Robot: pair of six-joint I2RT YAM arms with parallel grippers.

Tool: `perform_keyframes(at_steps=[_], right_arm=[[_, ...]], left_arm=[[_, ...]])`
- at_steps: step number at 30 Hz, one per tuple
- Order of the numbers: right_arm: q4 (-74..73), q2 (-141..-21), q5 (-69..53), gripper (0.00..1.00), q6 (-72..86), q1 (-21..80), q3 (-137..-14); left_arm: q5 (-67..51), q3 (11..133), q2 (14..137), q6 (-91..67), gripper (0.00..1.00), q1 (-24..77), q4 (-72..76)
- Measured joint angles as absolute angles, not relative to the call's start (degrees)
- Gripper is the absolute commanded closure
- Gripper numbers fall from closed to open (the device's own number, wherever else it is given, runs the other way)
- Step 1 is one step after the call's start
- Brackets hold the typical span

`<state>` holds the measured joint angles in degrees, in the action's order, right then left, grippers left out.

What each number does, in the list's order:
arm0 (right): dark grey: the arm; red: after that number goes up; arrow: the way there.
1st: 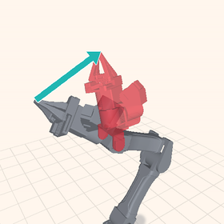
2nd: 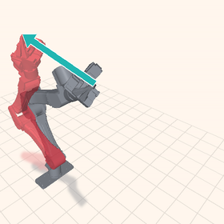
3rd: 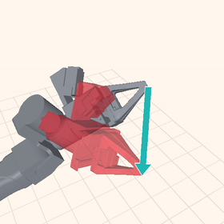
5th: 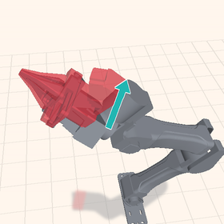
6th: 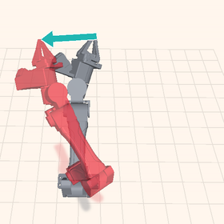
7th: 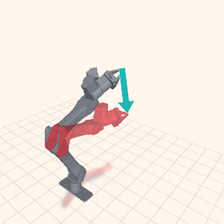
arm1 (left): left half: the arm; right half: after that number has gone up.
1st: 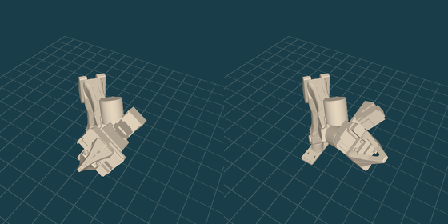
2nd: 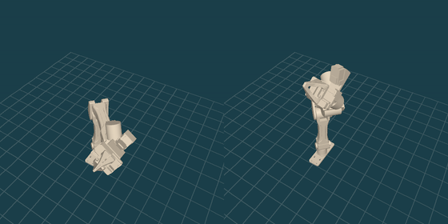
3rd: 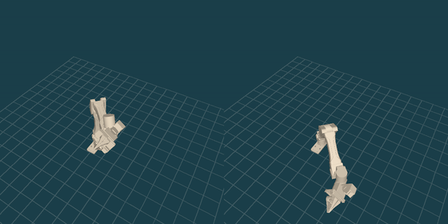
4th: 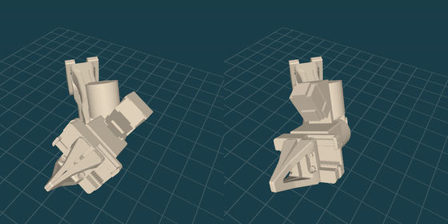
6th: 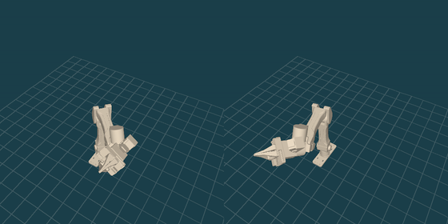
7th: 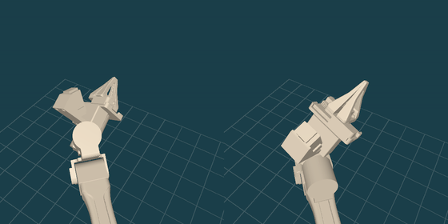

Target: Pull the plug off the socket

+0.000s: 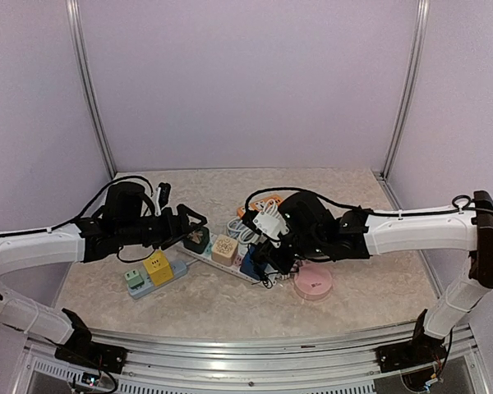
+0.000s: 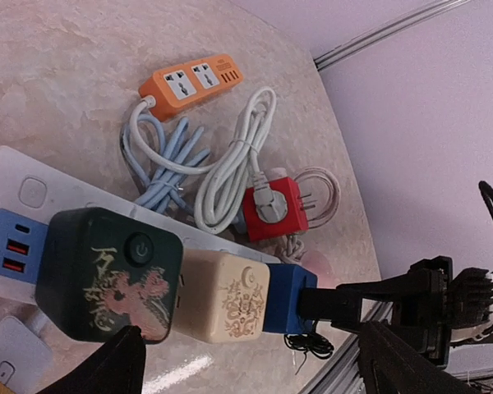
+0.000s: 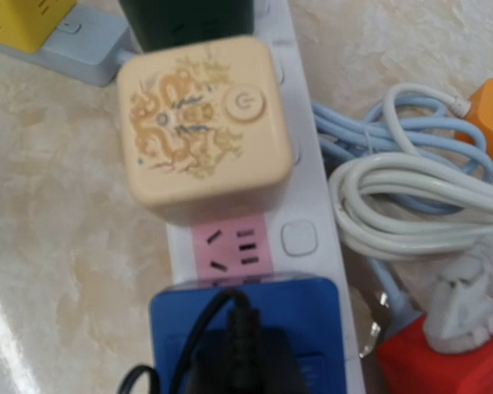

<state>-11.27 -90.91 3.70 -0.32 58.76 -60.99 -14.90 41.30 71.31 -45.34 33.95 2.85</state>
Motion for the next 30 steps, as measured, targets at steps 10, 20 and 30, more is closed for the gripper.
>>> perform_keyframes(at_steps=[10, 20, 30], right_arm=[[-11.0, -92.29, 3.7, 1.0, 0.64, 58.87, -62.19], [-11.03, -92.6, 3.86, 1.0, 1.17, 58.87, -62.52], [-10.94, -92.68, 3.84, 1.0, 1.3, 58.87, -62.54]], left_arm=[[-11.73, 39.68, 75.5, -54.39, 0.35, 45.56, 12.29], [-14.17, 40.07, 84.93, -58.19, 0.38, 49.98, 16.27], [-15.38, 40.16, 89.95, -60.55, 0.43, 50.78, 18.68]])
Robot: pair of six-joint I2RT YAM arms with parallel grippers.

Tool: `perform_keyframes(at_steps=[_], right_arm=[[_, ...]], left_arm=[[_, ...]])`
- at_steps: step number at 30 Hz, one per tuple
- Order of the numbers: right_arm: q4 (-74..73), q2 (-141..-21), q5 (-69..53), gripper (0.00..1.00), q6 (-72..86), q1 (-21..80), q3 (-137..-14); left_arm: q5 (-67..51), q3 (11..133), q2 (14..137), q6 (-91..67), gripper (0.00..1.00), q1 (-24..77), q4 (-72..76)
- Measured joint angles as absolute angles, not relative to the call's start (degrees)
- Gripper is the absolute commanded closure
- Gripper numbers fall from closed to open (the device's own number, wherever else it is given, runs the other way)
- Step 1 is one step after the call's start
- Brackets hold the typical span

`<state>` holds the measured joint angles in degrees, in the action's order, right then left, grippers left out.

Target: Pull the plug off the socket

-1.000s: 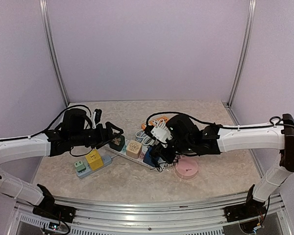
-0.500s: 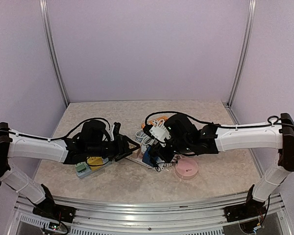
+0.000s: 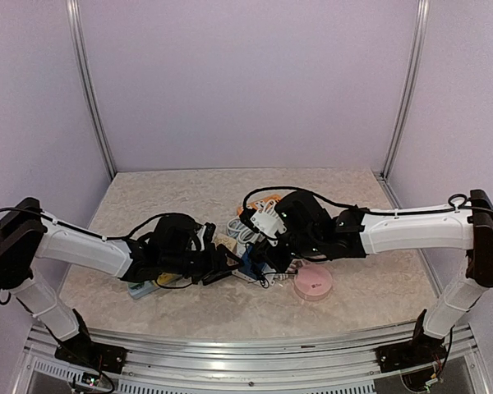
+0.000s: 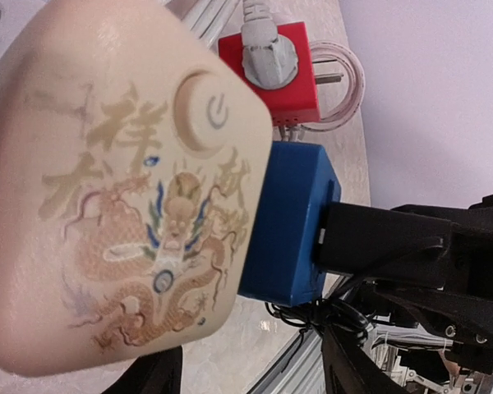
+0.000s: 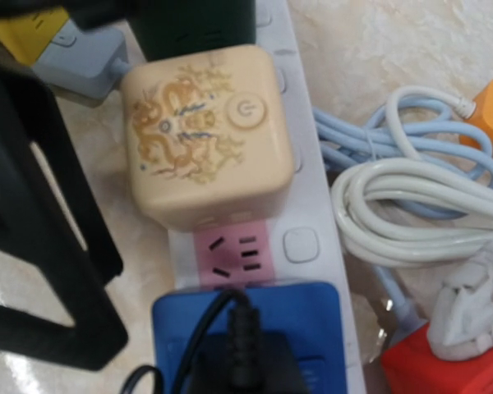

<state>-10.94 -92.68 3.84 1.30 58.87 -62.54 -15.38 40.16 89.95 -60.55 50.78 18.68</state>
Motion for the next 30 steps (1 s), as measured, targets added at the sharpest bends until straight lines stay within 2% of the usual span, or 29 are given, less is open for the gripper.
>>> perform_keyframes(at_steps=[15, 30], right_arm=[[-10.9, -92.68, 3.75, 1.0, 1.32, 58.87, -62.52], [-11.03, -92.9, 3.7, 1.0, 1.28, 58.87, -62.81]], left_arm=[[-15.79, 41.63, 92.77, -61.28, 0.45, 50.78, 20.16], [-16.05, 43.2, 95.39, -61.65, 0.59, 50.76, 20.78]])
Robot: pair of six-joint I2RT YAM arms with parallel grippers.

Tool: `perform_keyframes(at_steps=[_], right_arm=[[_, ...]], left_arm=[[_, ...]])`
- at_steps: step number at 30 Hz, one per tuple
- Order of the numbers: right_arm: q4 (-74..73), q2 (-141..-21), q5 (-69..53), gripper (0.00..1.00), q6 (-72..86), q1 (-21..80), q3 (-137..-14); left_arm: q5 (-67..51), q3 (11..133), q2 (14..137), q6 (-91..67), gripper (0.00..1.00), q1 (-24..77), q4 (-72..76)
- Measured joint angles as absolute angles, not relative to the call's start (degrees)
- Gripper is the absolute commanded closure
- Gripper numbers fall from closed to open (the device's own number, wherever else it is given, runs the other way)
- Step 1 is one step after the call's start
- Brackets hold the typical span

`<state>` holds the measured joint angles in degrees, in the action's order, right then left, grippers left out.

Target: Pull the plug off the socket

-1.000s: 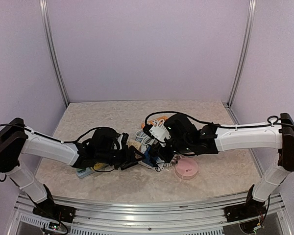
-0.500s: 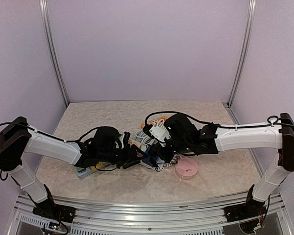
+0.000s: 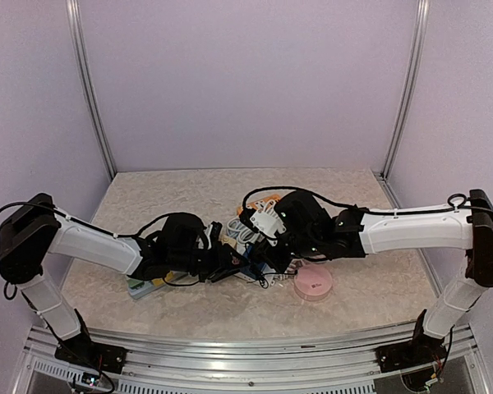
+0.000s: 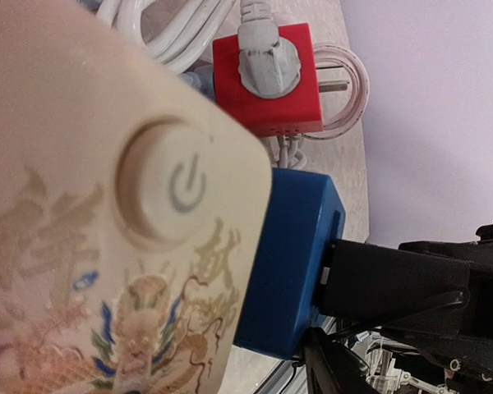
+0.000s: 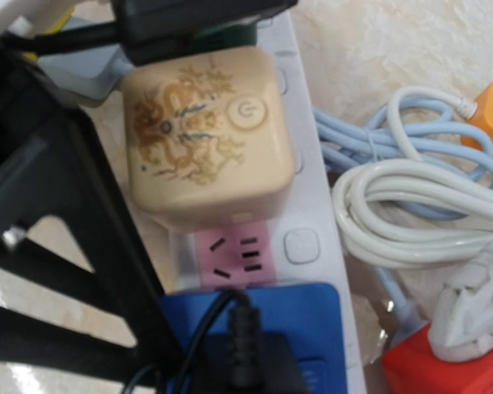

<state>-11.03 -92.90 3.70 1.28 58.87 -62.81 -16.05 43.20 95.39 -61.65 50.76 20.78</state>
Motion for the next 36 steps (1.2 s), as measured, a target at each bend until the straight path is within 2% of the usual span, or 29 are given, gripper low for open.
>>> perform_keyframes(at_steps=[8, 28, 36], right_arm=[[-11.33, -93.12, 3.7, 1.0, 1.21, 58.87, -63.11], [-14.35, -95.15, 2.83, 1.0, 0.01, 58.76, -66.39], [-14.35, -95.42, -1.39, 1.0, -0.16, 56.82, -66.74]], left_arm=[[-17.34, 43.31, 96.01, -62.74, 0.64, 50.72, 21.69], [-19.33, 42.5, 97.43, -62.52, 0.67, 50.72, 25.04], [-19.29, 42.33, 97.51, -62.5, 0.67, 50.72, 25.63]])
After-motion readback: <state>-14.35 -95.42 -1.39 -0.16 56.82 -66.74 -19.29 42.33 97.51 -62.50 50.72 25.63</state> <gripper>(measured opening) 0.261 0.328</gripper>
